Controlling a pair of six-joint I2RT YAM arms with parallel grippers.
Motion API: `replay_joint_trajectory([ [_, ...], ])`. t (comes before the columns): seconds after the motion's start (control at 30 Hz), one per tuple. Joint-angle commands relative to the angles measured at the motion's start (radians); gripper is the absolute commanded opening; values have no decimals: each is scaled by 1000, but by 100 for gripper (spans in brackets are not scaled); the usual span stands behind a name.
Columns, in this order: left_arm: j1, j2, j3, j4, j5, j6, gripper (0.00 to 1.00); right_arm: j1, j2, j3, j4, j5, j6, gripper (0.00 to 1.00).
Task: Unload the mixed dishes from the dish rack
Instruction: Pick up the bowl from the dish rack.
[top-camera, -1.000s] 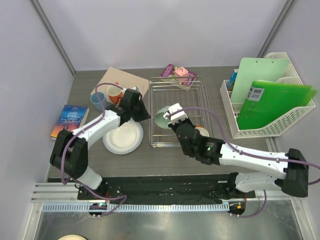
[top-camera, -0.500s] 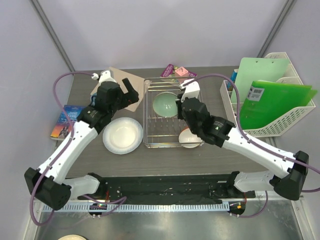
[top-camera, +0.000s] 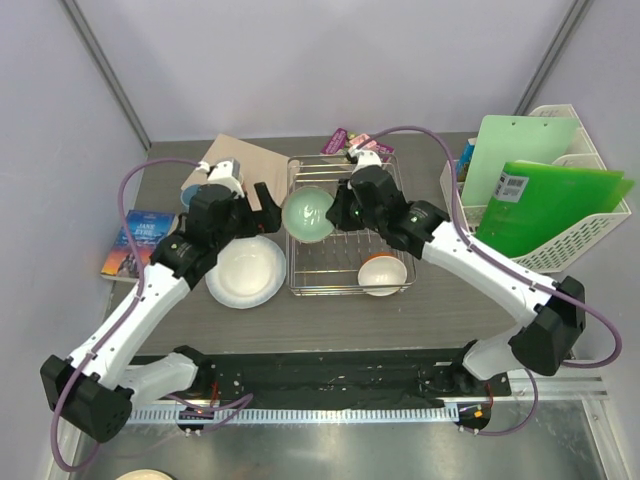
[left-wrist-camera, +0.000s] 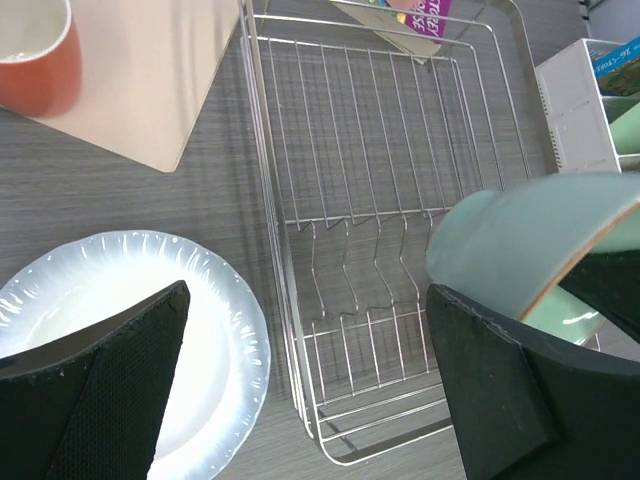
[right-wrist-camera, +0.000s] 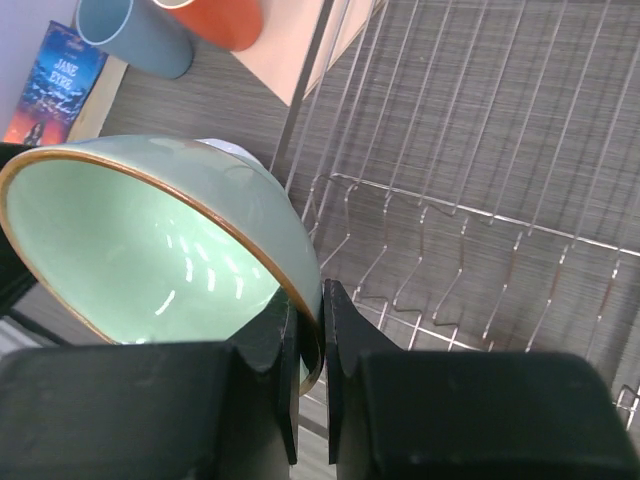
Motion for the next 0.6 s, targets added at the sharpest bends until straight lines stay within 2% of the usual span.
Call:
replay_joint_trajectory([
  [0.0, -33, -56, -15, 84, 37, 57, 100, -13, 21, 128, 35, -118, 85, 1],
  [0.2, -41, -99, -38, 107, 3, 49, 100, -12, 64, 148, 11, -138, 95, 1],
  [0.37, -41, -170, -54, 107, -104, 26, 100, -27, 58, 123, 1, -124, 101, 1],
  [0.57, -41, -184, -66, 132, -56, 23, 100, -38, 87, 105, 1, -207, 114, 1],
])
